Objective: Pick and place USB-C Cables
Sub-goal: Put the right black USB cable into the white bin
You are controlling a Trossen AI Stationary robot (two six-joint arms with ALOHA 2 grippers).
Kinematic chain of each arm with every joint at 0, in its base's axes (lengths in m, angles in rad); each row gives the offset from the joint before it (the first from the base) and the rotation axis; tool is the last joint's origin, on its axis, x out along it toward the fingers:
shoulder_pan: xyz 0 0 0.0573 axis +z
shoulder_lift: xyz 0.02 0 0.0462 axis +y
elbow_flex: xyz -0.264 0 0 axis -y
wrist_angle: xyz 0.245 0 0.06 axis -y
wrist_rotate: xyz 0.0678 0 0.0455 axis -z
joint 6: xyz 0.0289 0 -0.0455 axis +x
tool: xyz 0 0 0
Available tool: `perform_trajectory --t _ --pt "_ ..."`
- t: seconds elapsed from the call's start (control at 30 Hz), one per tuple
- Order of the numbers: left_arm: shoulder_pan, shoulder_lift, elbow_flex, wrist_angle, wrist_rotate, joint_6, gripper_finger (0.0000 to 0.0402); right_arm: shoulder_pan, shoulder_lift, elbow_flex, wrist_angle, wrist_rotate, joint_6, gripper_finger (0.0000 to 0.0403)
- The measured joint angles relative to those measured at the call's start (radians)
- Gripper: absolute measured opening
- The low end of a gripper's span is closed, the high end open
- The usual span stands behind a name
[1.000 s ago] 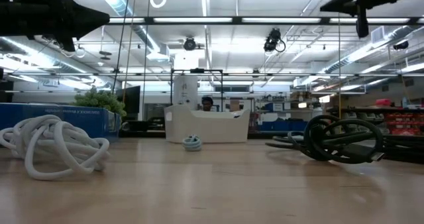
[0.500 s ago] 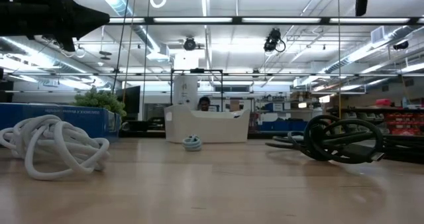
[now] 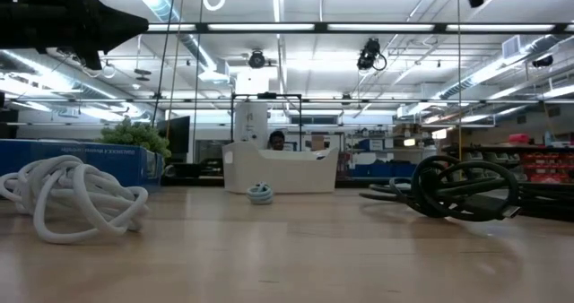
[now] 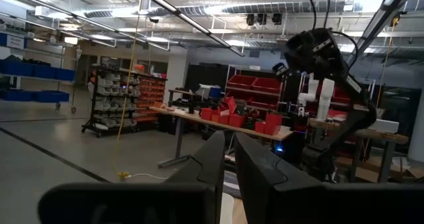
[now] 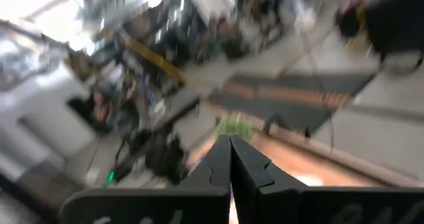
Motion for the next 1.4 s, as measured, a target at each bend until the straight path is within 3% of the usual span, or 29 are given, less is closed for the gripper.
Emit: perform_trajectory --t 0.1,0.27,0.63,0.87,1.2,1.4 --pt "0.0 0.0 0.0 0.0 0.0 0.0 0.0043 0.032 0.046 0.001 -0.021 -0.053 0.002 0.0003" --pt "0.0 0.0 0.0 0.0 0.0 0.0 0.0043 0.14 0.112 0.002 -0.021 -0.051 0.002 0.0003" --pt "0.0 0.0 0.0 0.0 0.0 0.0 0.0043 0.513 0.308 0.002 -0.021 0.127 0.021 0.0004" --pt "0.0 0.0 0.0 0.0 0.0 0.0 0.0043 0.713 0.456 0.002 -0.022 0.167 0.015 0.0004" --pt "0.0 0.0 0.0 0.0 0.0 0.0 0.0043 0.917 0.641 0.002 -0.058 -0.088 -0.112 0.0004" --pt "0.0 0.0 0.0 0.0 0.0 0.0 0.0043 1.022 0.727 0.002 -0.135 -0.101 -0.306 0.0015"
